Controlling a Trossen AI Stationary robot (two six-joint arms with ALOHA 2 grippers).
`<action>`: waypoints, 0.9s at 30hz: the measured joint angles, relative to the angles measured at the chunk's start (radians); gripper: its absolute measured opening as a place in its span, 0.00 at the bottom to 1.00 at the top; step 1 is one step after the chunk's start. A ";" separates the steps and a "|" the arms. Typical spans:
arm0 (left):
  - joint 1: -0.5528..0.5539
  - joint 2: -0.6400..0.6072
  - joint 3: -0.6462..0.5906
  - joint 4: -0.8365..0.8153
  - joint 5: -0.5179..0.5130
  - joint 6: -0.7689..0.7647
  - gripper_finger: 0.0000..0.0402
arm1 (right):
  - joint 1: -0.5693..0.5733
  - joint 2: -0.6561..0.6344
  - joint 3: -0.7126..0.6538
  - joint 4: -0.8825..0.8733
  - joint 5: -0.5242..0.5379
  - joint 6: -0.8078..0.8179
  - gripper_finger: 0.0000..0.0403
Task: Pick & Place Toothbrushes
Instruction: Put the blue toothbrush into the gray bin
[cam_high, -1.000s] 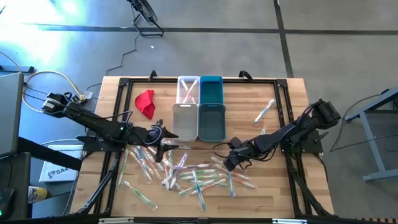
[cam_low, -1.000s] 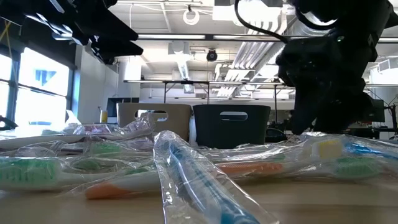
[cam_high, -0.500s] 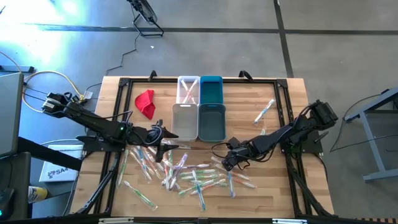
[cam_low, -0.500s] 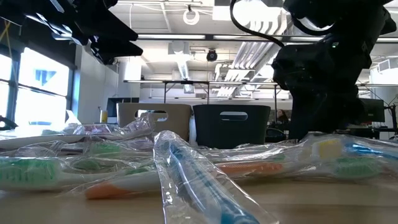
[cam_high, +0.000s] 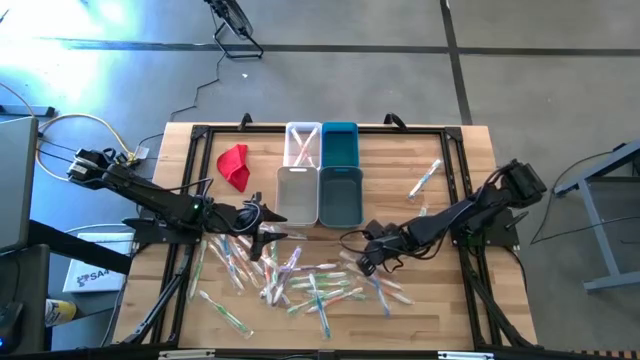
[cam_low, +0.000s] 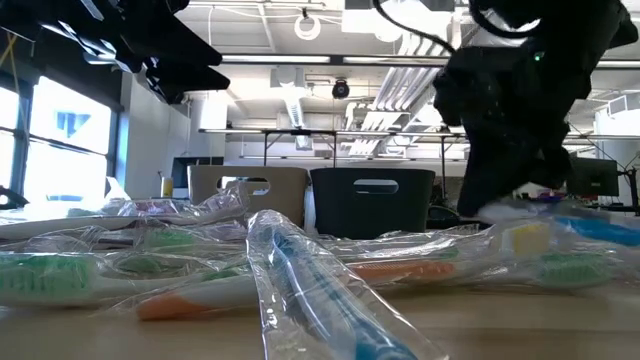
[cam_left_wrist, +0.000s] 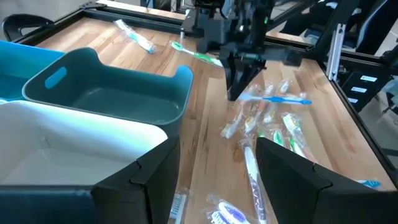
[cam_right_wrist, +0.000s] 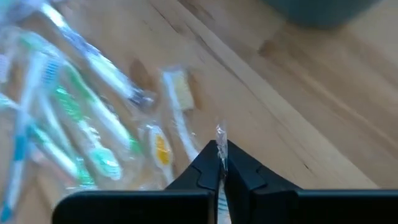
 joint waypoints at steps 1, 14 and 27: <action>0.000 0.000 0.000 0.000 0.000 0.000 0.52 | 0.000 -0.015 0.000 -0.001 0.005 -0.013 0.01; 0.000 0.000 0.000 0.011 0.000 -0.005 0.52 | 0.010 -0.375 0.000 0.087 0.126 -0.274 0.01; 0.000 0.000 0.000 0.228 0.000 -0.026 0.52 | 0.008 -0.477 0.000 0.366 0.239 -0.685 0.01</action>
